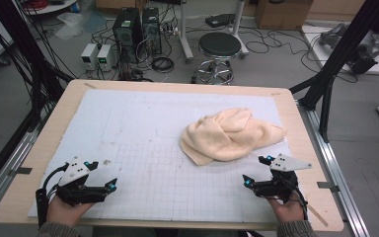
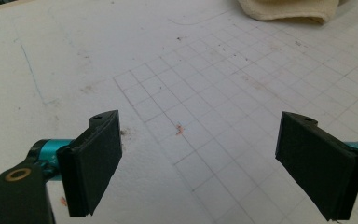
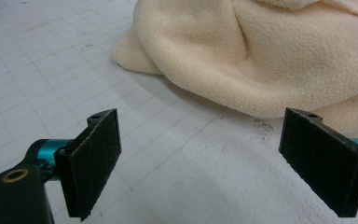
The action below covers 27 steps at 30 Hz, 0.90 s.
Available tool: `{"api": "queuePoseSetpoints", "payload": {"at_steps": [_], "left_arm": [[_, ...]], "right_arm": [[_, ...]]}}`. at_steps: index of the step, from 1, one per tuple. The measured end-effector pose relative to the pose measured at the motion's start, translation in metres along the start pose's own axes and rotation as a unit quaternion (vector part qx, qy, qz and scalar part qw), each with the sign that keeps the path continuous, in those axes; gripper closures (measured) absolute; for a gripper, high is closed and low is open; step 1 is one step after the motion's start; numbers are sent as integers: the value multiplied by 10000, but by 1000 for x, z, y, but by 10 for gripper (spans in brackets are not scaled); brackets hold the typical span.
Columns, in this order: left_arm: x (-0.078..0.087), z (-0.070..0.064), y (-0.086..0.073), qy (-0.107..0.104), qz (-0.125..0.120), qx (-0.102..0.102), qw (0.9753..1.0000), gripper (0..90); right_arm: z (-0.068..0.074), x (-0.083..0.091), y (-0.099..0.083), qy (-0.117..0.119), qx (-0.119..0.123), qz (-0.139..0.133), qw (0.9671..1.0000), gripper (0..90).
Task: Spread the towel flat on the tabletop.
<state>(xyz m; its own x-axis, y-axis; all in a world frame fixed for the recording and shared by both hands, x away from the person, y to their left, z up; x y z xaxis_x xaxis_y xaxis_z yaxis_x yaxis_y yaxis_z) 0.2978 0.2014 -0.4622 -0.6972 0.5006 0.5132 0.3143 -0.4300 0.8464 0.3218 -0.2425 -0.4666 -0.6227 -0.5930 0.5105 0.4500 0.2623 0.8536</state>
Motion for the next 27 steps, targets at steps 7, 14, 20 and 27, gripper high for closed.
{"api": "queuePoseSetpoints", "payload": {"at_steps": [7,14,20,27], "left_arm": [[-2,-1,1,-26,16,-40,10000,150],[-1,-1,0,-25,11,-37,10000,150],[1,1,-3,10,9,-17,10000,150],[2,0,-3,3,28,-26,10000,151]], "right_arm": [[-1,1,-1,21,-24,-1,10000,120],[0,2,-2,23,-53,-9,10000,121],[2,0,0,40,-22,1,10000,120],[3,2,5,25,37,-57,10000,120]]}}
Point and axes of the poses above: each handheld gripper's, and its own axes: x roughly backward along the jaws, y roughly out of its top, z roughly to its left, the point moved 10 cm from there along -x, roughly forward along the jaws, and after that the axes turned 8 degrees about -x, right-handed, at the moved point
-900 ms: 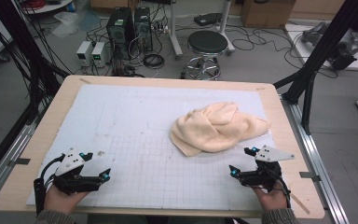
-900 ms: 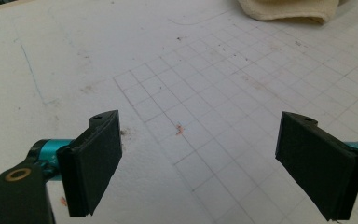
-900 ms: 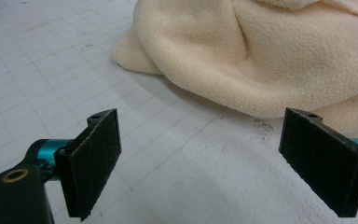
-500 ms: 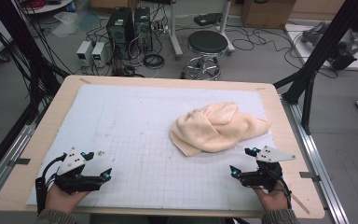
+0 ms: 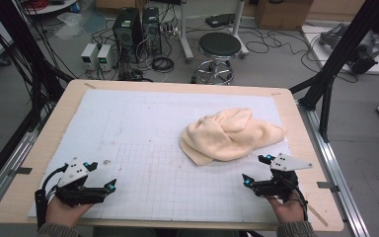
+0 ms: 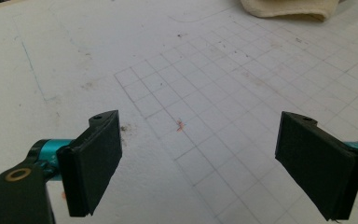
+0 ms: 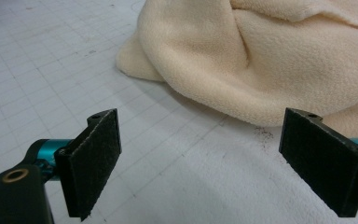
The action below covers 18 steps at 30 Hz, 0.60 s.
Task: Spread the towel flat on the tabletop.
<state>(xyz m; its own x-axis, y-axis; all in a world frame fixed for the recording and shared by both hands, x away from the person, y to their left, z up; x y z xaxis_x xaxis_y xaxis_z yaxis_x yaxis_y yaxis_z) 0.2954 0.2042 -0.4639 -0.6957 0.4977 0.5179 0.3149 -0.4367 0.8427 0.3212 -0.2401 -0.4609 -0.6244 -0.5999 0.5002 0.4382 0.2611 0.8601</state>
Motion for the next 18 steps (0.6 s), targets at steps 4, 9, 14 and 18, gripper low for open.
{"api": "queuePoseSetpoints", "payload": {"at_steps": [4,9,14,18], "left_arm": [[0,0,0,-2,-16,27,10000,151],[0,0,0,-15,-20,16,10000,152],[0,0,0,2,-25,26,10000,152],[0,0,0,2,-5,38,10000,152]], "right_arm": [[-1,0,0,-19,-13,20,10000,121],[0,0,0,-38,-3,34,10000,121],[0,0,1,-28,25,47,10000,121],[-1,0,12,-65,95,-33,9999,121]]}}
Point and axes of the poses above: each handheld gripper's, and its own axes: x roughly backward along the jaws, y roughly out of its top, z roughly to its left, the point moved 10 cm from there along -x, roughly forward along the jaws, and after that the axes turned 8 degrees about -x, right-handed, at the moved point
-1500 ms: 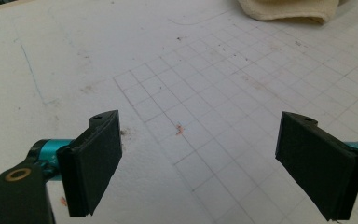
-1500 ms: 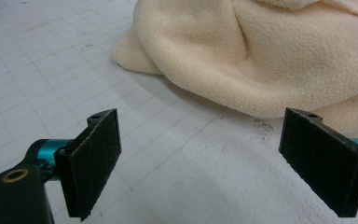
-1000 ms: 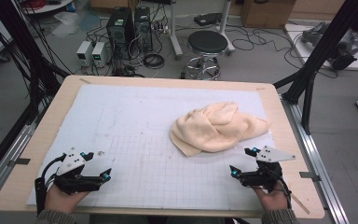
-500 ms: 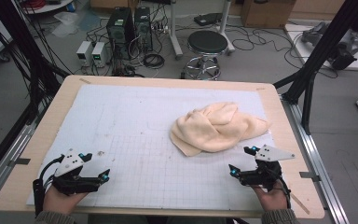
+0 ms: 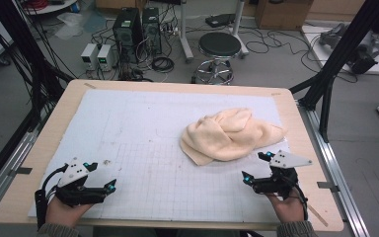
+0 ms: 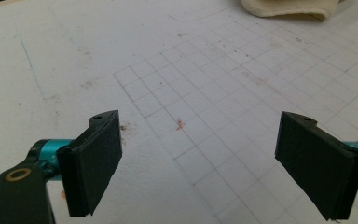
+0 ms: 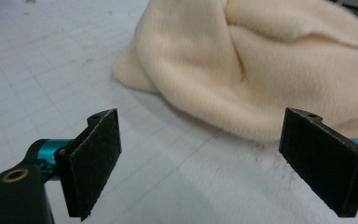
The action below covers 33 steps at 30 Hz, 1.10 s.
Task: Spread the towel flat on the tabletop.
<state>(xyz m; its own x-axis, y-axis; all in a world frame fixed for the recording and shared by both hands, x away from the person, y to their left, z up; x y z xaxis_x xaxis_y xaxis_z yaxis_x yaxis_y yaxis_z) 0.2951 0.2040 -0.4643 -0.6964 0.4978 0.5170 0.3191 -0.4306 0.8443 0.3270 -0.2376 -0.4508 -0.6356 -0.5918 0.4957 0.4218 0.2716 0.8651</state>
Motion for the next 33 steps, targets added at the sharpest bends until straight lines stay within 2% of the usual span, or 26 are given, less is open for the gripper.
{"api": "queuePoseSetpoints", "payload": {"at_steps": [5,12,14,18,22,26,31,33], "left_arm": [[0,0,0,2,-14,14,10000,152],[0,0,1,-6,-18,16,10000,152],[0,1,0,-4,-18,9,10000,152],[1,1,0,-14,-14,4,10000,152],[0,1,0,-35,-21,4,10000,152],[-1,1,0,-30,-25,13,10000,152],[-1,2,-1,-32,-14,34,10000,152],[-2,3,-2,-43,6,9,10000,152]], "right_arm": [[-4,-6,25,-24,144,-129,9998,121],[-12,-29,69,-14,267,-159,9995,121],[-13,-39,80,17,295,-82,9995,124],[-16,-59,88,79,323,196,9993,132],[-22,-78,84,54,267,499,9984,132],[-32,-101,66,-13,107,934,9956,132],[-38,-115,59,-212,188,1010,9945,165],[-41,-121,54,-380,331,1121,9924,252]]}}
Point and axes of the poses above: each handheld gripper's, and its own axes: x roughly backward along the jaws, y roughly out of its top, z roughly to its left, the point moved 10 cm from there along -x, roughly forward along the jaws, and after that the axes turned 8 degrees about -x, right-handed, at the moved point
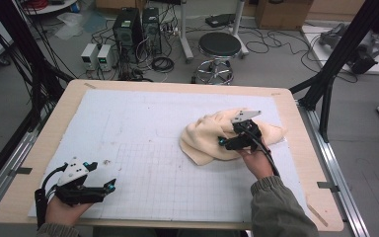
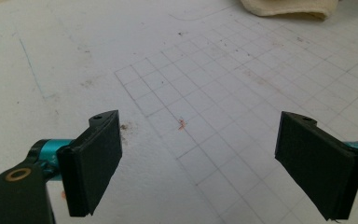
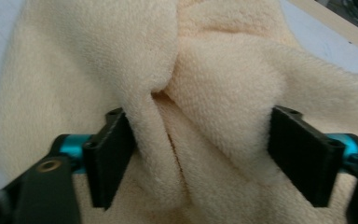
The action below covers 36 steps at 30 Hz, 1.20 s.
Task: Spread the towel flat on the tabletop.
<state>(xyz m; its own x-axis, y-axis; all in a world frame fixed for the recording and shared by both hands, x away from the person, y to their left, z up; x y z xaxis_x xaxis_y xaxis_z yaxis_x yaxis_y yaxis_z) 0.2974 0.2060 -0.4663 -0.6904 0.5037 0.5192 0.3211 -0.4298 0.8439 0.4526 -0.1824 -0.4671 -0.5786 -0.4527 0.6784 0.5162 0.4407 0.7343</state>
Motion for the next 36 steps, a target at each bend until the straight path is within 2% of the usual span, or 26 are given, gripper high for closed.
{"api": "queuePoseSetpoints", "payload": {"at_steps": [1,4,7,9,11,13,14,16,18,19,21,22,23,24,25,27,30,32,33,36], "left_arm": [[-1,0,0,-22,7,19,10000,152],[-3,-1,-1,-47,46,3,10000,152],[-4,-2,0,-52,37,4,10000,152],[-5,-2,1,-65,32,-11,10000,152],[-5,-2,1,-64,32,2,10000,152],[-5,-2,1,-74,22,7,10000,152],[-5,-2,1,-76,22,15,10000,152],[-6,-2,3,-90,-12,45,9999,152],[-7,-3,3,-102,-12,42,9999,152],[-7,-3,4,-115,-20,52,9999,152],[-9,-5,6,-151,-40,47,9999,152],[-9,-6,7,-158,-37,22,9999,153],[-10,-7,8,-171,-36,13,9998,153],[-11,-8,10,-199,-51,-4,9998,153],[-11,-10,11,-208,-67,-21,9998,153],[-11,-12,13,-212,-79,-79,9997,154],[-12,-14,16,-244,-120,-60,9996,154],[-12,-14,17,-248,-146,-56,9996,154],[-13,-15,19,-252,-161,-66,9995,154],[-15,-18,25,-298,-218,-131,9992,154]], "right_arm": [[-1,-1,-1,-109,14,8,9999,288],[-1,-5,-3,-232,78,64,9997,402],[1,-9,-4,-256,22,128,9996,521],[3,-12,-3,-258,91,155,9995,599],[6,-12,-3,-213,114,179,9995,688],[9,-11,-3,-143,137,216,9996,731],[10,-10,-3,-74,71,188,9998,740],[13,-5,0,146,-211,91,9996,750],[15,-3,2,216,-277,33,9994,752],[19,-1,5,376,-340,-17,9987,754],[28,4,11,531,-329,-121,9980,755],[39,7,19,695,-324,-199,9969,755],[39,7,19,695,-324,-199,9969,755],[52,9,27,848,-281,-273,9956,755],[60,11,31,939,-268,-298,9948,755],[74,11,40,1061,-149,-348,9936,754],[94,13,52,1183,-1,-386,9922,754],[100,14,56,1220,52,-411,9917,754],[110,19,65,1322,111,-490,9900,754],[126,28,80,1432,157,-659,9874,754]]}}
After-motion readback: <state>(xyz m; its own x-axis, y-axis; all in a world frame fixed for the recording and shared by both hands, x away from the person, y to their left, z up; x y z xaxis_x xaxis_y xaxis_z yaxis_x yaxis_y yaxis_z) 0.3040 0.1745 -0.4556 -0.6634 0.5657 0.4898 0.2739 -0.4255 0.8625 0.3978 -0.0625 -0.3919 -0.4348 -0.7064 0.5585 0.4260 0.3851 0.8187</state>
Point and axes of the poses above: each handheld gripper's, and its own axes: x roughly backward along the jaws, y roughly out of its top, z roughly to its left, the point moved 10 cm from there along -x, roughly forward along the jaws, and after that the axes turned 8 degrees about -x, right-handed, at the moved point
